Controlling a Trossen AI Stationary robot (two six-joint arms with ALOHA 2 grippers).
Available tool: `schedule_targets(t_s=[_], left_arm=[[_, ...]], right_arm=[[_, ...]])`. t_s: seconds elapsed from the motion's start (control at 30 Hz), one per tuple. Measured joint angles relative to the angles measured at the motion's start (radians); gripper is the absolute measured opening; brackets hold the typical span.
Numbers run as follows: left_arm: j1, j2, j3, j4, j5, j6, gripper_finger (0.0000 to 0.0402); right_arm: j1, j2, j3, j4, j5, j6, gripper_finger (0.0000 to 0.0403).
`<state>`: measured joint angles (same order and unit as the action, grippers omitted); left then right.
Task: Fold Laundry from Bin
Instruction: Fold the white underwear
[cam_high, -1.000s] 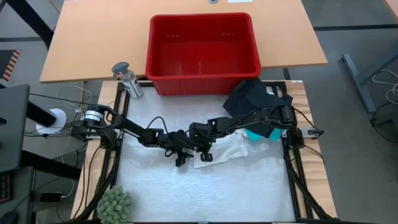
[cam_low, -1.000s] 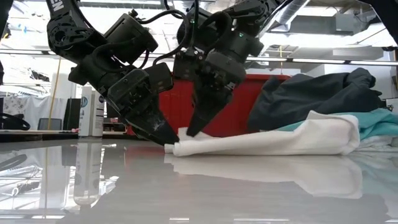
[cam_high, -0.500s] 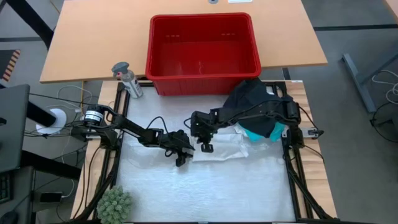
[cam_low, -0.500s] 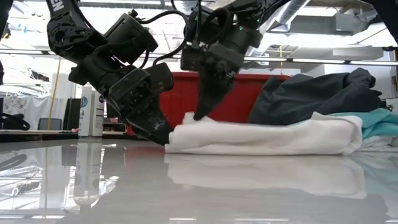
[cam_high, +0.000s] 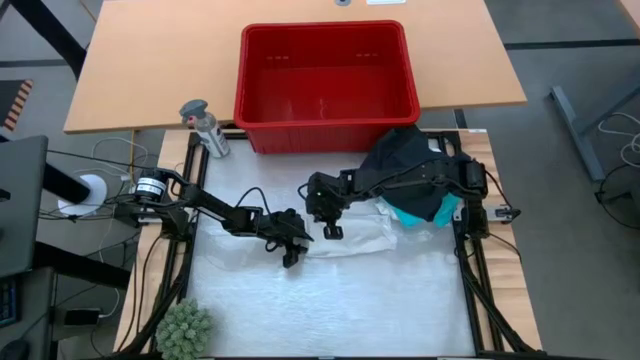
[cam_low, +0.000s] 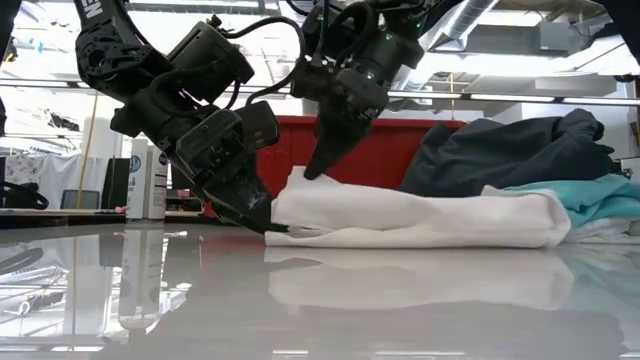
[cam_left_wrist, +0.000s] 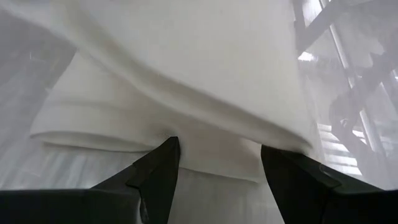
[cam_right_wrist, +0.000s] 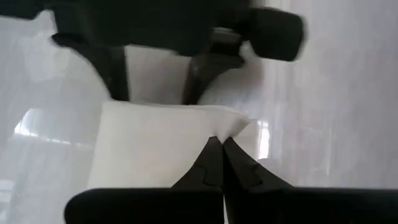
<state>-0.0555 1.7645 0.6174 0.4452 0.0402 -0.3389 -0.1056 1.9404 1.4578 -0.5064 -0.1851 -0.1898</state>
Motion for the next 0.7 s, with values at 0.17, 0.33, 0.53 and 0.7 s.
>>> schedule_targets(t_s=[0.17, 0.33, 0.53, 0.7], left_arm=[[0.000, 0.000, 0.000, 0.000, -0.001, -0.001, 0.0221], [0.000, 0.000, 0.000, 0.001, -0.002, -0.006, 0.0221], [0.000, 0.000, 0.000, 0.000, -0.003, -0.006, 0.0221], [0.000, 0.000, 0.000, 0.000, -0.003, -0.006, 0.0221]], right_arm=[[-0.020, 0.003, 0.000, 0.008, -0.014, -0.002, 0.0019], [-0.020, 0.008, 0.000, 0.029, -0.026, -0.003, 0.0040], [-0.022, 0.008, 0.000, 0.027, -0.043, 0.025, 0.0070], [-0.044, -0.005, 0.000, 0.031, -0.047, 0.058, 0.0111]])
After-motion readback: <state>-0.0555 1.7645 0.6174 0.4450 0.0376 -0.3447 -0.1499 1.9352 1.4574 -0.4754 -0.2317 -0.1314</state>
